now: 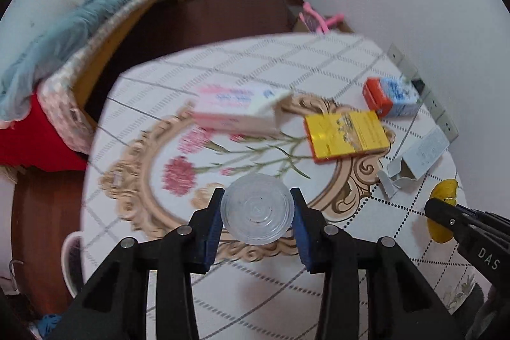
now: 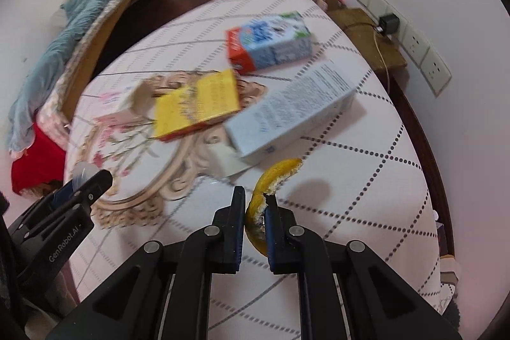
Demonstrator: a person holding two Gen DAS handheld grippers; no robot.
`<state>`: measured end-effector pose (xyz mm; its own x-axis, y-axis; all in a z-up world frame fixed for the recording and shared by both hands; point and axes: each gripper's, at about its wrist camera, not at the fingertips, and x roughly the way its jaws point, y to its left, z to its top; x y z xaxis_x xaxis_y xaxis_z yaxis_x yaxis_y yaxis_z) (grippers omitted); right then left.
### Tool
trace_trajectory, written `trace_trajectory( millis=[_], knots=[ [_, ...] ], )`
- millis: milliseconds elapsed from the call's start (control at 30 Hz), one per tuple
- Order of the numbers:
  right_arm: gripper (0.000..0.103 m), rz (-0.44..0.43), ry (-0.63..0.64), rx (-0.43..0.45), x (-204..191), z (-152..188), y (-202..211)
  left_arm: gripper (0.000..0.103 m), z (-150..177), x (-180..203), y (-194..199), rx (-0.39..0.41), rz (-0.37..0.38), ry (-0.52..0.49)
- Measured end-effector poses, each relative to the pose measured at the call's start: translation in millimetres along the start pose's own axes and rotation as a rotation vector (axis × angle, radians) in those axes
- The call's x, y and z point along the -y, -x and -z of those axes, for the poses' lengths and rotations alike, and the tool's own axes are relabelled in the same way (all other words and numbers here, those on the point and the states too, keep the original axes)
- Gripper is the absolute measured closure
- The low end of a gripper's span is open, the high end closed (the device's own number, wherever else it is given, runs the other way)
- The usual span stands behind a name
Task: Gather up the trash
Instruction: 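Carry the cup and banana peel over the bin and release them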
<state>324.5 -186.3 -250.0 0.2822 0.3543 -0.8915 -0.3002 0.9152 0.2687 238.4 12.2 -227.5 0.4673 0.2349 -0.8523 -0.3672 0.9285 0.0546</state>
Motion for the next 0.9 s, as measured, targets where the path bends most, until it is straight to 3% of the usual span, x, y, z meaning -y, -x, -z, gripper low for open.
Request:
trace_trajectory(
  millis=[200,500,700,900],
  knots=[
    [0.091,-0.091,0.09,0.054,-45.9,0.2,42.6,0.067,1.7,-52.2,57.6,0.086,-0.046,0.067],
    [0.091,-0.26,0.26,0.094,-160.8,8.6,83.2,0.067,27.8,-170.5,131.0,0.171,-0.183,0.214],
    [0.091,-0.358,0.377,0.053,-252.0,32.9,77.5,0.067,62.7,-246.3,154.4,0.168,-0.287,0.309],
    [0.091,-0.422,0.467,-0.041,-335.6,65.8,45.2,0.067,99.1,-309.5,148.3,0.123,-0.336,0.403]
  ],
)
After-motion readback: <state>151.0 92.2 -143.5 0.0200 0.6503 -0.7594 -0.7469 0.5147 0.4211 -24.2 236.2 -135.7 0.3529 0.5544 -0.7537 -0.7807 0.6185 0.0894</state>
